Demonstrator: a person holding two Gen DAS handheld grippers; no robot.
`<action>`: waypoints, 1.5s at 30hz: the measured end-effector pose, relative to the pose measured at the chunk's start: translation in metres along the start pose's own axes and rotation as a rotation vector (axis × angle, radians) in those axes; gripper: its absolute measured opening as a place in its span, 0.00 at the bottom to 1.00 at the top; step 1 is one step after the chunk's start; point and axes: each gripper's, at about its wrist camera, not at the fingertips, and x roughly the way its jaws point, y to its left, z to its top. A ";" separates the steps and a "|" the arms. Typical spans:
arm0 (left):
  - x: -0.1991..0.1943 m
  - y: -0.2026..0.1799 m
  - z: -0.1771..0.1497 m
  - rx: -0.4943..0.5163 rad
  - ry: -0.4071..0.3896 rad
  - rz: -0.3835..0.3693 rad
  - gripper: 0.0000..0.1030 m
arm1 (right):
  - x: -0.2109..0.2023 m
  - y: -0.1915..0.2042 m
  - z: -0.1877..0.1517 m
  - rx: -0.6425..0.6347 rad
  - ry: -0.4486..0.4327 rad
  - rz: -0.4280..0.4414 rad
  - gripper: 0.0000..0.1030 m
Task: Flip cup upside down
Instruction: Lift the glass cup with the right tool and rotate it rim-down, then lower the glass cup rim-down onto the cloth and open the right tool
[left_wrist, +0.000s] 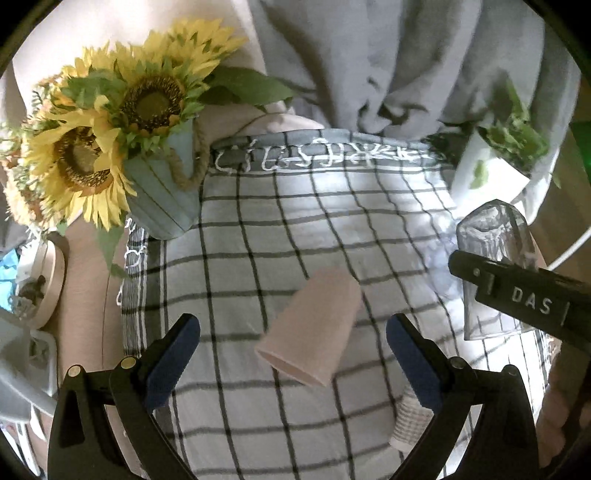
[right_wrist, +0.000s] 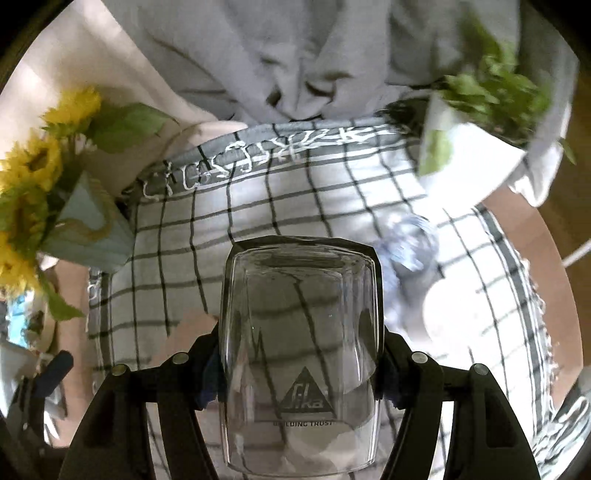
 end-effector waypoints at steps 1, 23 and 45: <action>-0.004 -0.006 -0.005 0.005 0.000 -0.001 1.00 | -0.007 -0.006 -0.006 0.004 -0.005 -0.005 0.65; -0.024 -0.123 -0.124 -0.094 0.116 0.135 1.00 | -0.015 -0.136 -0.115 -0.076 0.150 0.042 0.65; 0.003 -0.143 -0.174 -0.226 0.243 0.251 1.00 | 0.048 -0.140 -0.153 -0.286 0.309 0.089 0.65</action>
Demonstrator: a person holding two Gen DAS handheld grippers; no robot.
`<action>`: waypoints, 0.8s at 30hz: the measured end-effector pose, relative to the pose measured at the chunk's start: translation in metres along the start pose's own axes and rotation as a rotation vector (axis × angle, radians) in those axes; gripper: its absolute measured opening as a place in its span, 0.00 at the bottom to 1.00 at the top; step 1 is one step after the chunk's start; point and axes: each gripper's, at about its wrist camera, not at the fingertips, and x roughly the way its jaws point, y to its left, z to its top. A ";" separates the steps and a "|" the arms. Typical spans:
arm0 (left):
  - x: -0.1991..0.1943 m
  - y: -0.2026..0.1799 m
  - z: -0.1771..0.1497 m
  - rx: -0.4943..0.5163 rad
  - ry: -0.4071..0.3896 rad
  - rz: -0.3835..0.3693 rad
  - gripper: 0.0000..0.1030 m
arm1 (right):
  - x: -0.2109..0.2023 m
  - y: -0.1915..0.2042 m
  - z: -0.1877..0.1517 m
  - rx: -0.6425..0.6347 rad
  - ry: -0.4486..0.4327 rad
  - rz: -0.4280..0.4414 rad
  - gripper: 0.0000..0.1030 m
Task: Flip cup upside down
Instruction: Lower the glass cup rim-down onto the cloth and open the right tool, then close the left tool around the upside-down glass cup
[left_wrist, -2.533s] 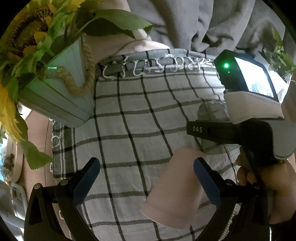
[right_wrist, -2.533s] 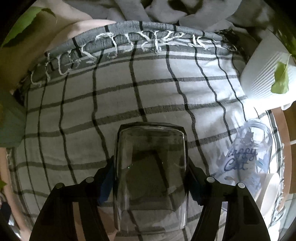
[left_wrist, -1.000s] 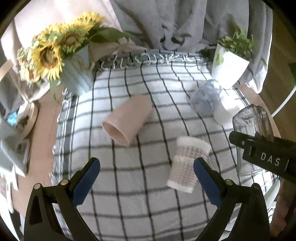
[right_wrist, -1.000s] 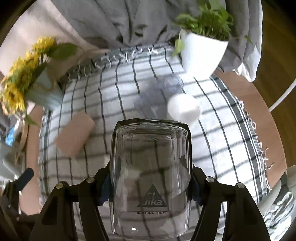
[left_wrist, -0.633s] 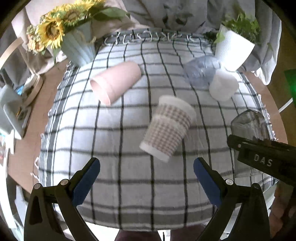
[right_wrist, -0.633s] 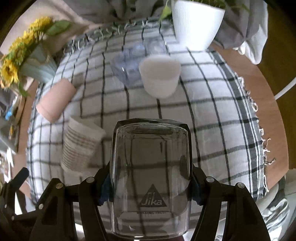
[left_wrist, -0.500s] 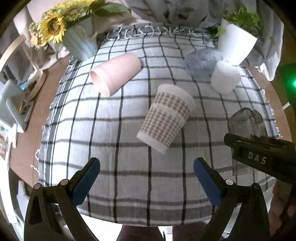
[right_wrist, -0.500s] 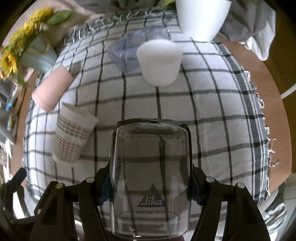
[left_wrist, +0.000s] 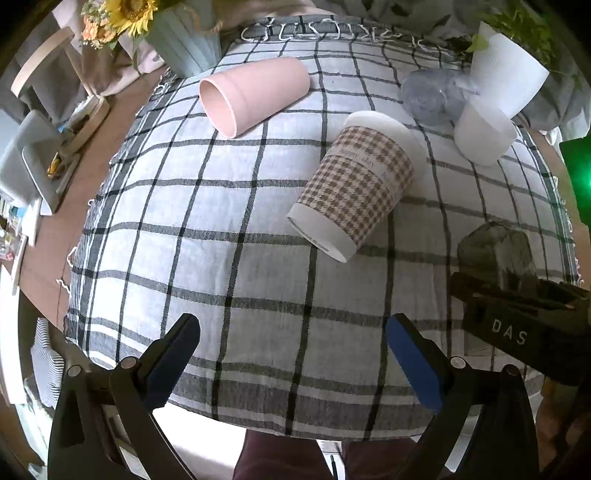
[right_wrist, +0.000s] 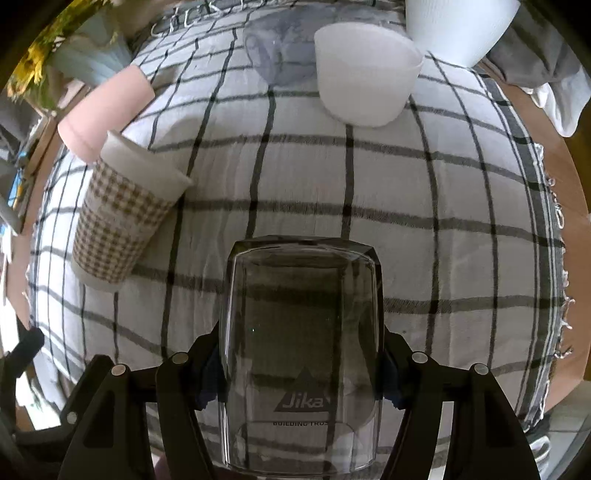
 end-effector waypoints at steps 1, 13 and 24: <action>0.000 -0.001 0.000 0.002 0.000 0.000 1.00 | 0.000 0.000 -0.001 -0.004 -0.002 0.000 0.65; -0.009 0.007 -0.003 0.006 -0.017 0.019 1.00 | -0.021 -0.010 -0.012 0.021 -0.057 0.038 0.76; -0.057 -0.025 0.009 0.070 -0.089 -0.082 1.00 | -0.108 -0.043 -0.031 0.130 -0.260 0.069 0.79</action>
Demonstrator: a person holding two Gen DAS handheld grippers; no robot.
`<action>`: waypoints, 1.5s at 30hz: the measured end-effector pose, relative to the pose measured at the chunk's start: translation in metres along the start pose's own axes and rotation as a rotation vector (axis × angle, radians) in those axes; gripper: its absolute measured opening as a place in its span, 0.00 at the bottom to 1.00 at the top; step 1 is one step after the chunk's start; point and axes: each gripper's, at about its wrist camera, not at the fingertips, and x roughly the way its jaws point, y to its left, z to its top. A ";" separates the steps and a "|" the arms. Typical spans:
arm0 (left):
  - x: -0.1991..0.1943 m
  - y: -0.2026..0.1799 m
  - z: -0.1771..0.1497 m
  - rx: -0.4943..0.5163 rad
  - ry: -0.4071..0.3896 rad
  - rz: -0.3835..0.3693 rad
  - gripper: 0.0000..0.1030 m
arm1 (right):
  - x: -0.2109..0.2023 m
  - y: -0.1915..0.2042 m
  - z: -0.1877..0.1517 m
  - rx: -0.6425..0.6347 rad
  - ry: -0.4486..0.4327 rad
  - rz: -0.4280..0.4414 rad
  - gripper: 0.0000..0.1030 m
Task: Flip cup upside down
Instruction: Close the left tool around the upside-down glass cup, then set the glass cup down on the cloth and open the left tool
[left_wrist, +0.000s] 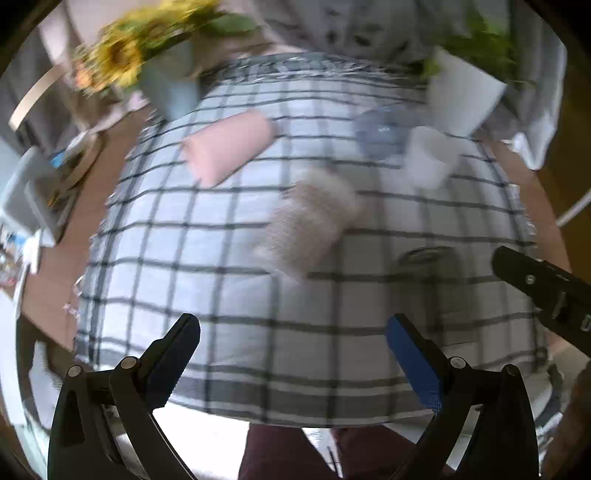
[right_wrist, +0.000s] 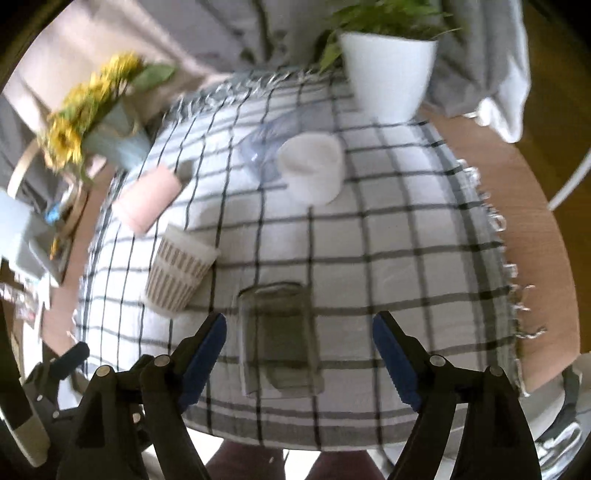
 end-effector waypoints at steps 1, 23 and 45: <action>0.000 -0.008 0.004 0.016 0.011 -0.031 1.00 | -0.004 -0.008 0.001 0.016 -0.010 -0.005 0.79; 0.080 -0.106 0.057 0.060 0.259 -0.165 0.93 | 0.010 -0.132 0.005 0.317 0.016 -0.011 0.79; 0.080 -0.091 0.070 0.006 0.265 -0.175 0.66 | 0.023 -0.137 0.002 0.353 0.051 0.012 0.79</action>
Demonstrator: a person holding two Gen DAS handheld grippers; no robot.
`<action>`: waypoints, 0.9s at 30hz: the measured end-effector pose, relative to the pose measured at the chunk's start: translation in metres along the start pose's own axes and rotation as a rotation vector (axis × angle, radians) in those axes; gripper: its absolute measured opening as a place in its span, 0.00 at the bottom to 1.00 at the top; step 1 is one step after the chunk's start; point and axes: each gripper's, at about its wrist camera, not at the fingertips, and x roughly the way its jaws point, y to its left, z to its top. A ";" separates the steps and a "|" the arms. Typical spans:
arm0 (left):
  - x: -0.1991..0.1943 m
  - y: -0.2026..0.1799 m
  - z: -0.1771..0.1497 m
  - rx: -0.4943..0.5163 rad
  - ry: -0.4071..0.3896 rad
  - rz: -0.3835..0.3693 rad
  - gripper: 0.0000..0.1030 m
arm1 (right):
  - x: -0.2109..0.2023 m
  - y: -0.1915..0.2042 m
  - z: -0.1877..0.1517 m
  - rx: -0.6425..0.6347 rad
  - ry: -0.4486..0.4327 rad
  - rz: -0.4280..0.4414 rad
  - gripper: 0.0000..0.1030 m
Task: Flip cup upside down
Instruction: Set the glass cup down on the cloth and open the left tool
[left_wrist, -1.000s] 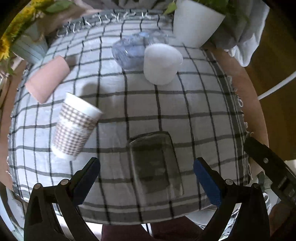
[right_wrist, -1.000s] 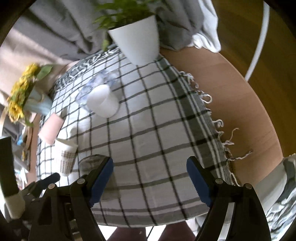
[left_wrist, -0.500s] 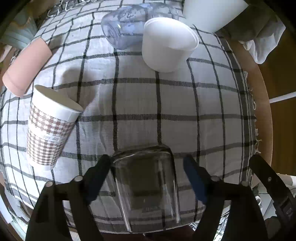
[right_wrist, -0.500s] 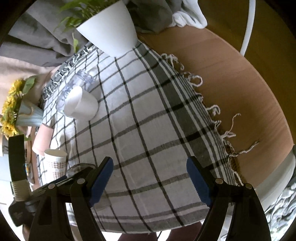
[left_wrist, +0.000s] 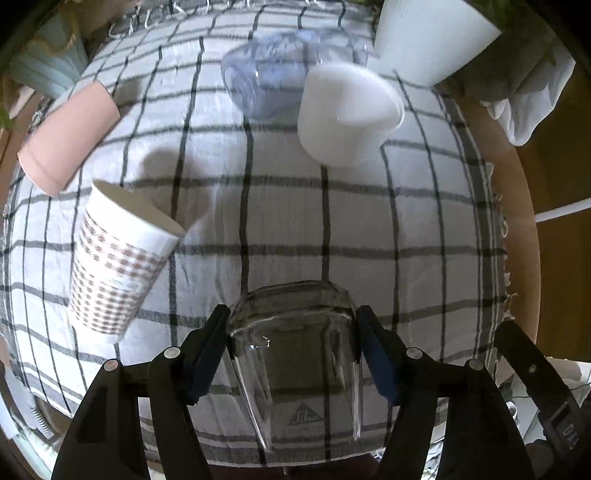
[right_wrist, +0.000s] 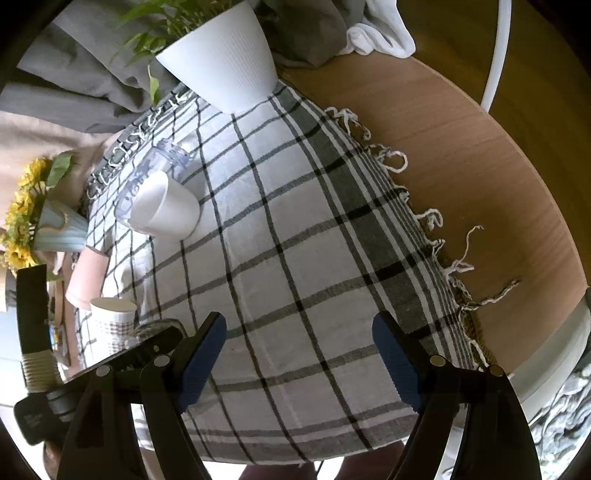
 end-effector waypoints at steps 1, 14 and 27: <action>-0.003 0.000 0.002 0.000 -0.012 -0.003 0.66 | -0.002 0.001 0.000 0.000 -0.005 0.002 0.79; -0.030 -0.011 -0.022 0.043 -0.105 -0.008 0.65 | -0.022 0.004 -0.003 -0.041 -0.045 0.003 0.79; -0.048 -0.024 -0.072 0.092 -0.140 -0.027 0.64 | -0.029 -0.006 -0.017 -0.086 -0.028 -0.024 0.79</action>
